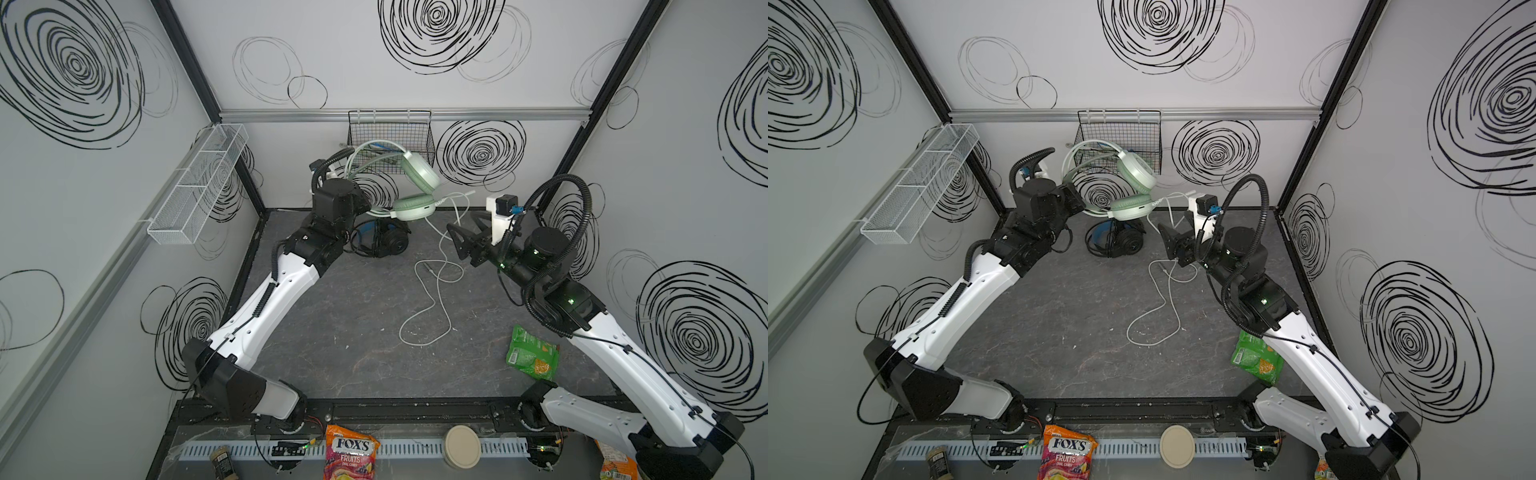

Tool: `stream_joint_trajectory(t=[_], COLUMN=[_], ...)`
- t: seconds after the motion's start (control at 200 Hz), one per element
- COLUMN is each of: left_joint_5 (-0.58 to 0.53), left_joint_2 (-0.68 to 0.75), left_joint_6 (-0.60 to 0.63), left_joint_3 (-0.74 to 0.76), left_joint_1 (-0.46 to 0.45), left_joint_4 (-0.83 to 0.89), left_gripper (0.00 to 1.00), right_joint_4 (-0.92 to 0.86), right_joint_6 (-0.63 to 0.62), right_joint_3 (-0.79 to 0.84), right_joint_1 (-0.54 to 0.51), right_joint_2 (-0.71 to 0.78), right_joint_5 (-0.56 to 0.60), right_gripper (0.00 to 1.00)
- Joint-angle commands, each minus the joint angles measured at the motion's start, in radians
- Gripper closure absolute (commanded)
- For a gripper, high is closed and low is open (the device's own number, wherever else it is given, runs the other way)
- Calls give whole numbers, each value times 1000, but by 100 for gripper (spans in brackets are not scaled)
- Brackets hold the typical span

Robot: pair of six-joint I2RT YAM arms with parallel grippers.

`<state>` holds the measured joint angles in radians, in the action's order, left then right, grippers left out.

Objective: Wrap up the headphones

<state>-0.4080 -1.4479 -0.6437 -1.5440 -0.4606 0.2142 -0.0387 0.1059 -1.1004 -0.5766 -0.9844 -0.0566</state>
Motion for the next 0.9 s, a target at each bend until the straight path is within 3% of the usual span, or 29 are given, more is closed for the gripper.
stream_joint_trajectory(t=[0.0,0.405,0.61,0.896], left_joint_5=[34,217,312,376], left_joint_2=[39,81,119,156], left_joint_6=[-58,-88,-118,-150], left_joint_3=[-36,-29,-25,7], left_joint_1=[9,110,154,174], left_joint_4=[-116,-85,-77,-82], left_gripper=[100,100,100,100], right_joint_4=[49,-56,123,301], right_joint_6=[98,114,178,180], right_joint_3=[37,142,207,145], right_joint_1=[65,150,215,216], right_joint_2=[49,160,49,-122], right_joint_5=[-99,-138,-235,-387], right_gripper=[18,12,9,5])
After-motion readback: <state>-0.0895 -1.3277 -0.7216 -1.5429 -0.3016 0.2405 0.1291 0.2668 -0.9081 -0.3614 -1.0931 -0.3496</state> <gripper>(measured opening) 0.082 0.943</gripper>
